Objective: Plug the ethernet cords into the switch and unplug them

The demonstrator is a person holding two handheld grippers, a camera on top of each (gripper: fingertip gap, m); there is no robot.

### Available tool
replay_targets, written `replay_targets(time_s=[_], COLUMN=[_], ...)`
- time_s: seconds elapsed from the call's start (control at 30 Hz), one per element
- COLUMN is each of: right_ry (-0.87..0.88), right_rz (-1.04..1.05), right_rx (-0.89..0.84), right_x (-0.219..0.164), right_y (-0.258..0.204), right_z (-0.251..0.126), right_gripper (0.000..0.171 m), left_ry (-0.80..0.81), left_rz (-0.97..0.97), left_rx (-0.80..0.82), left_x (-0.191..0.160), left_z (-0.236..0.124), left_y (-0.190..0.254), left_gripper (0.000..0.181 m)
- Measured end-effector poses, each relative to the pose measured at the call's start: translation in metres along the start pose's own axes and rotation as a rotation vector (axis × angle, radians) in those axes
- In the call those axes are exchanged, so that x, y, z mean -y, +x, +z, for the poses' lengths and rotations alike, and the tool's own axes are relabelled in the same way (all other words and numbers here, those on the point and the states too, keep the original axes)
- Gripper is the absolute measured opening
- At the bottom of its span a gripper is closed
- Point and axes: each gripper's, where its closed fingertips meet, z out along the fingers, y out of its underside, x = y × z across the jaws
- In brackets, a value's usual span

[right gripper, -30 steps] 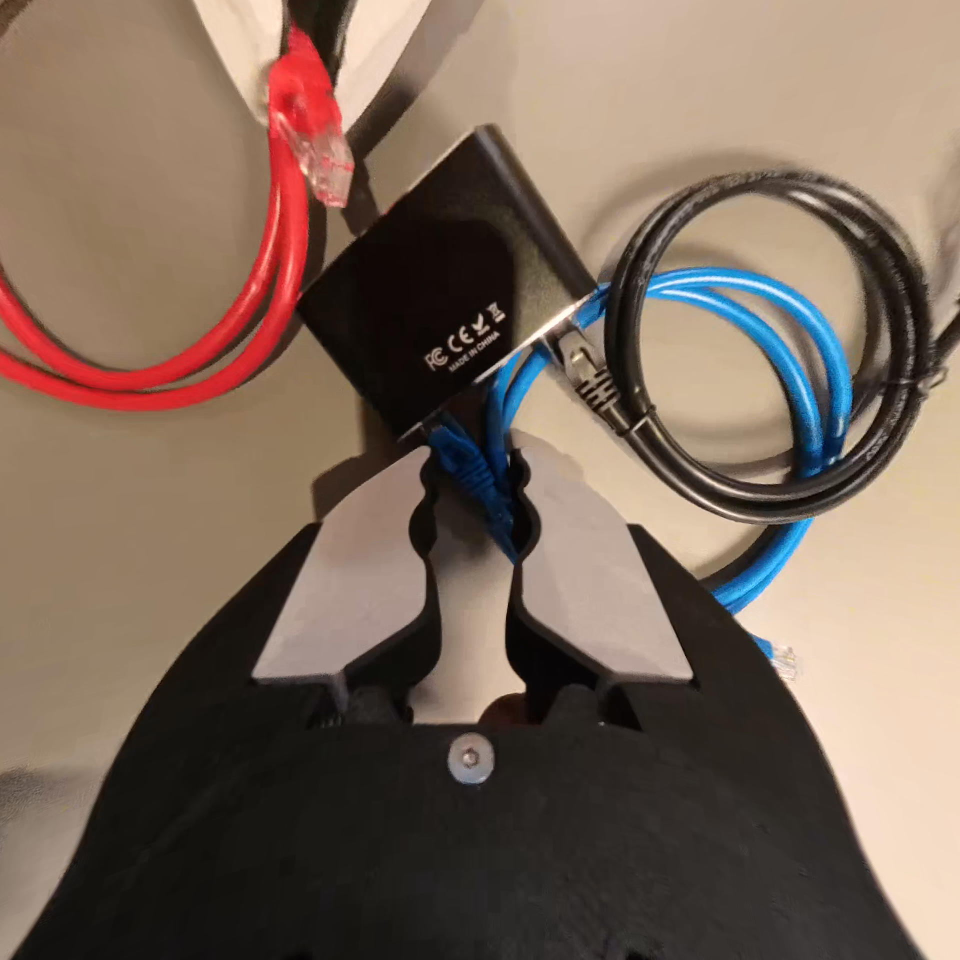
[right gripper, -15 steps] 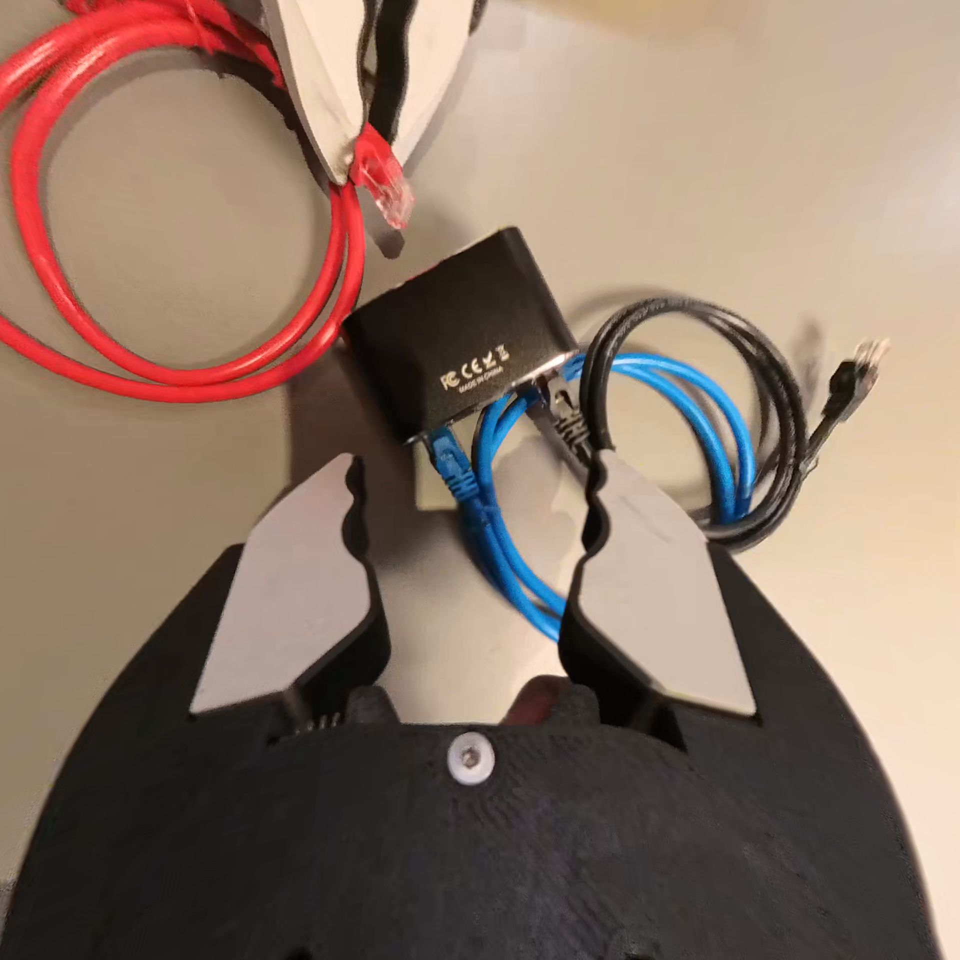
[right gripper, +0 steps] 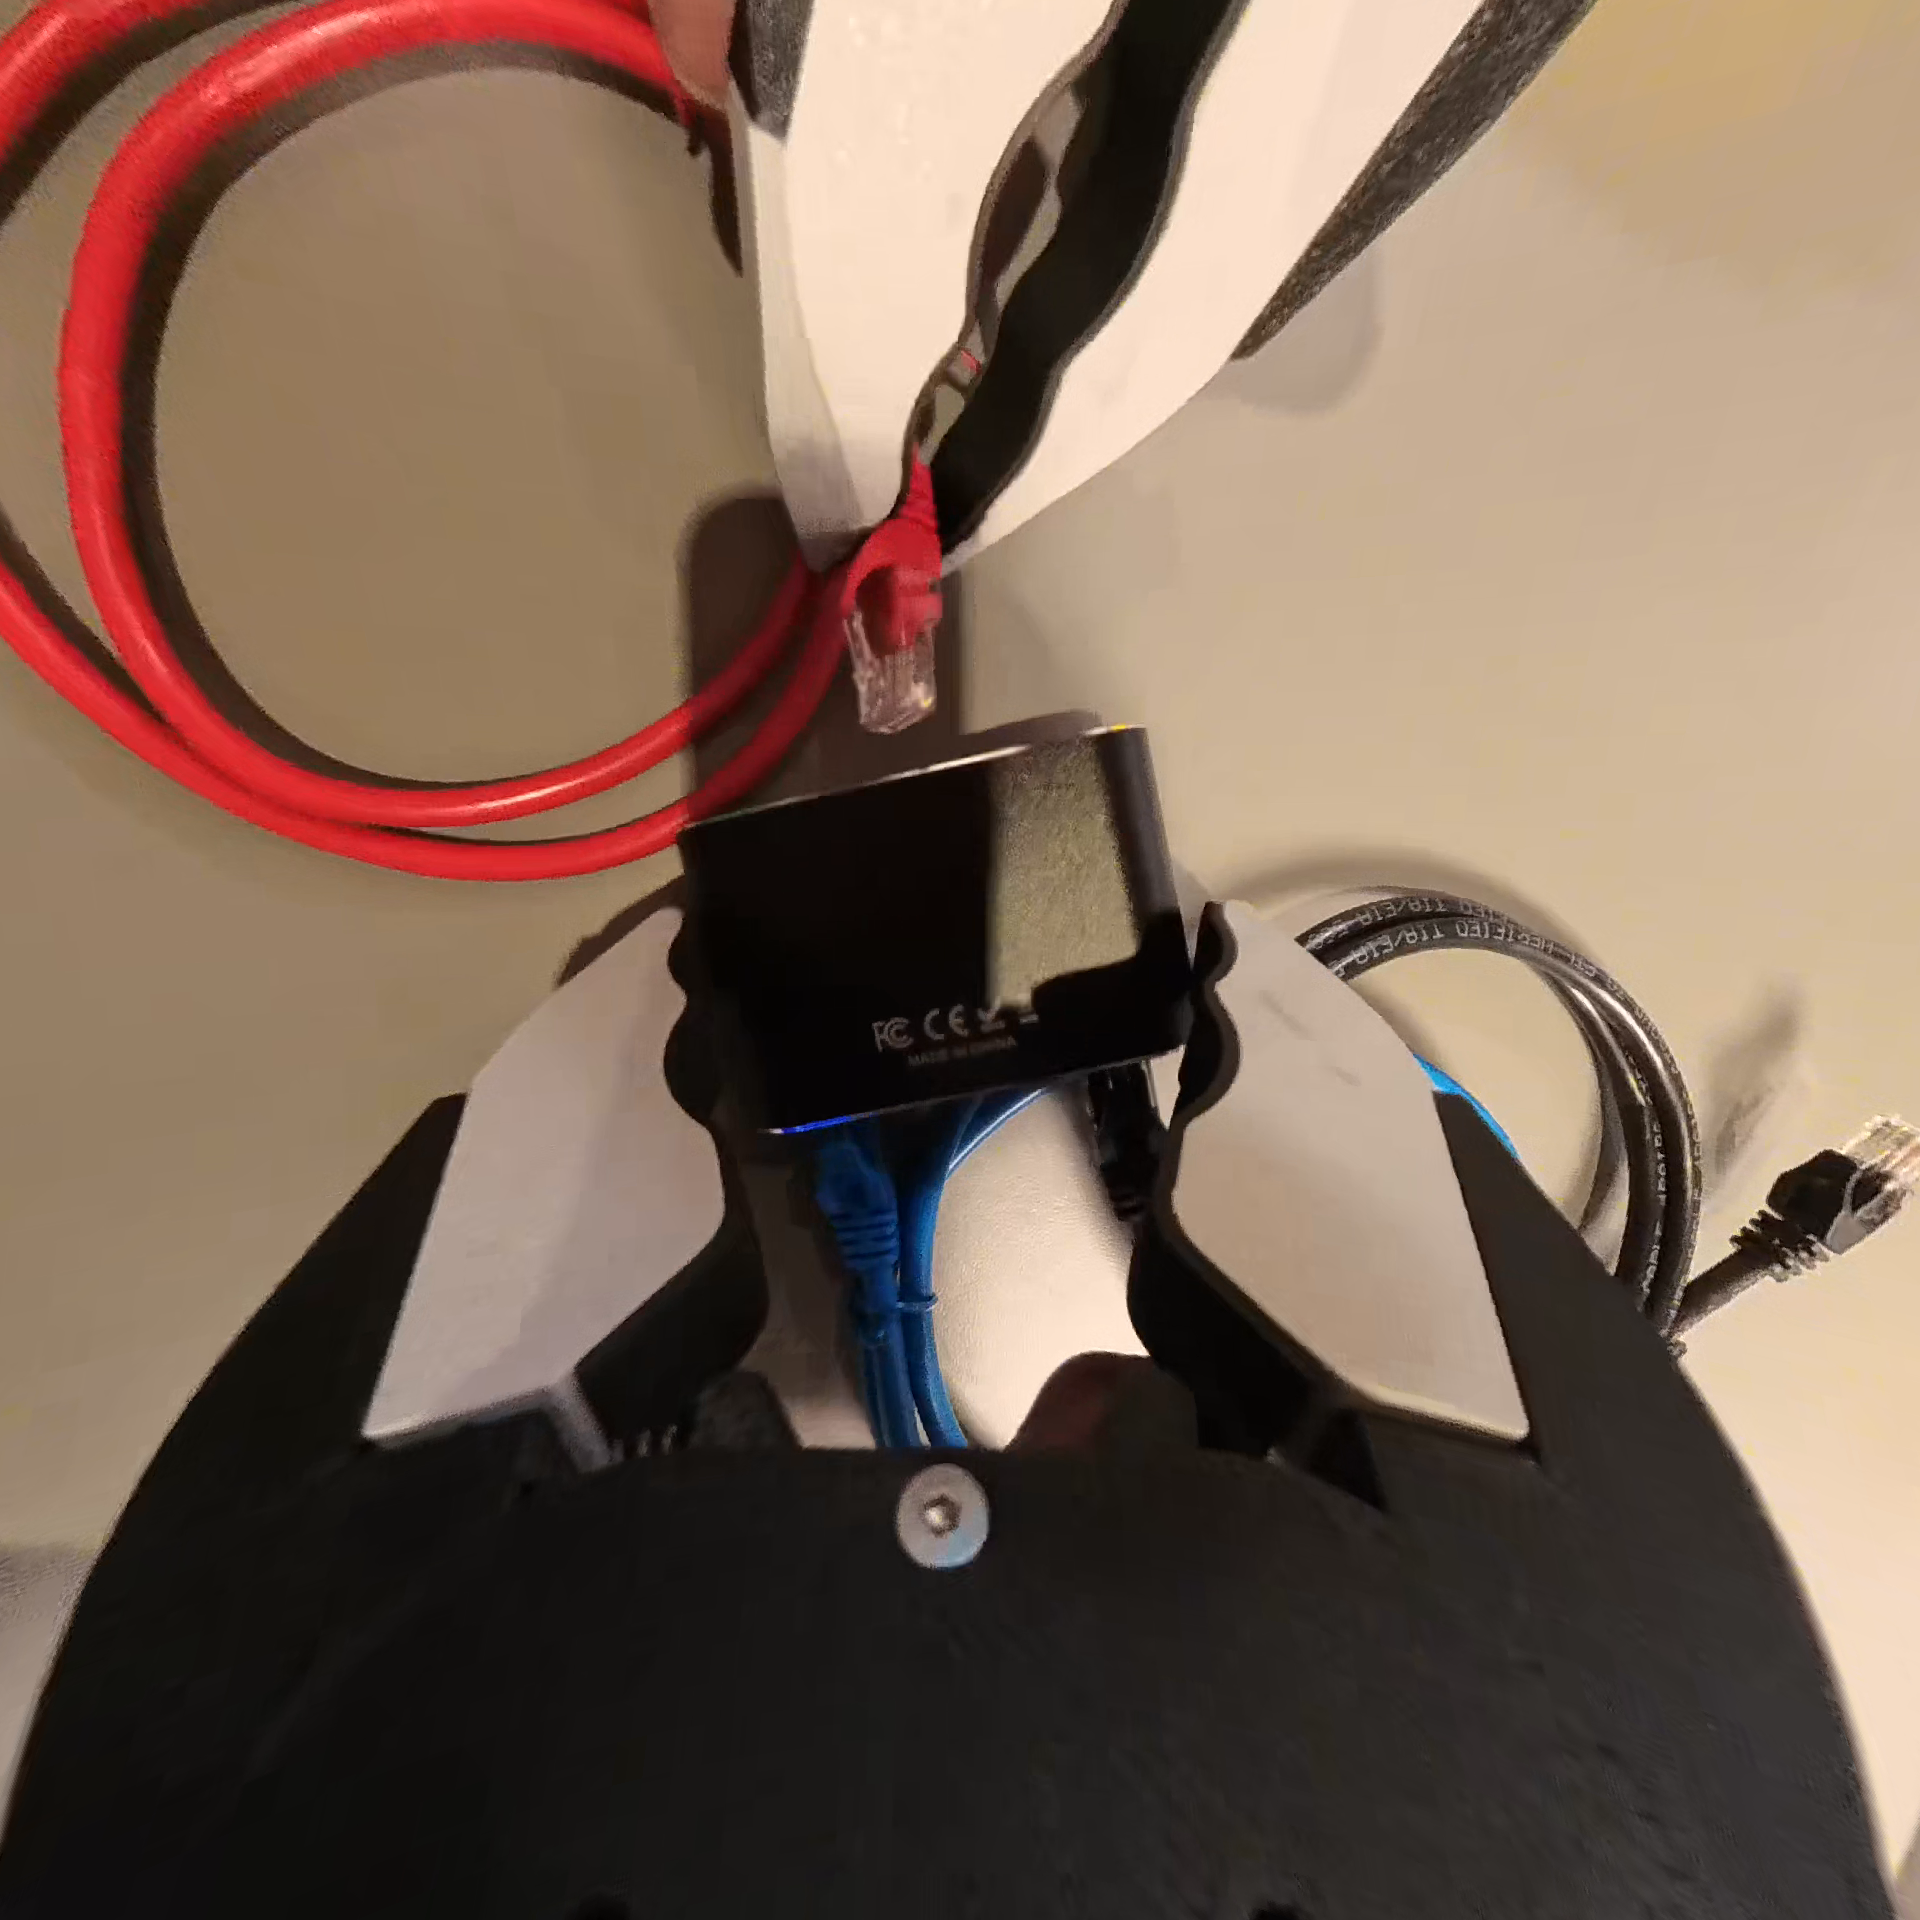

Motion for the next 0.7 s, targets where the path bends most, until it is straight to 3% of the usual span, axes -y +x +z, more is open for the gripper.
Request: replay_targets(time_s=[0.17, 0.33, 0.7], right_ry=[0.221, 0.282, 0.157], right_rz=[0.074, 0.09, 0.062], right_rx=[-0.107, -0.163, -0.176], right_x=[0.0, -0.005, 0.0], right_y=[0.003, 0.004, 0.003], right_z=[-0.011, -0.019, -0.02], right_gripper=[0.089, 0.088, 0.087], left_ry=[0.07, 0.11, 0.04], left_rz=[-0.016, -0.009, 0.027], left_rx=[0.001, -0.018, 0.044], left_x=[0.004, 0.014, 0.02], left_z=[-0.009, -0.009, 0.003], left_y=[-0.006, 0.0, 0.001], left_gripper=[0.01, 0.01, 0.01])
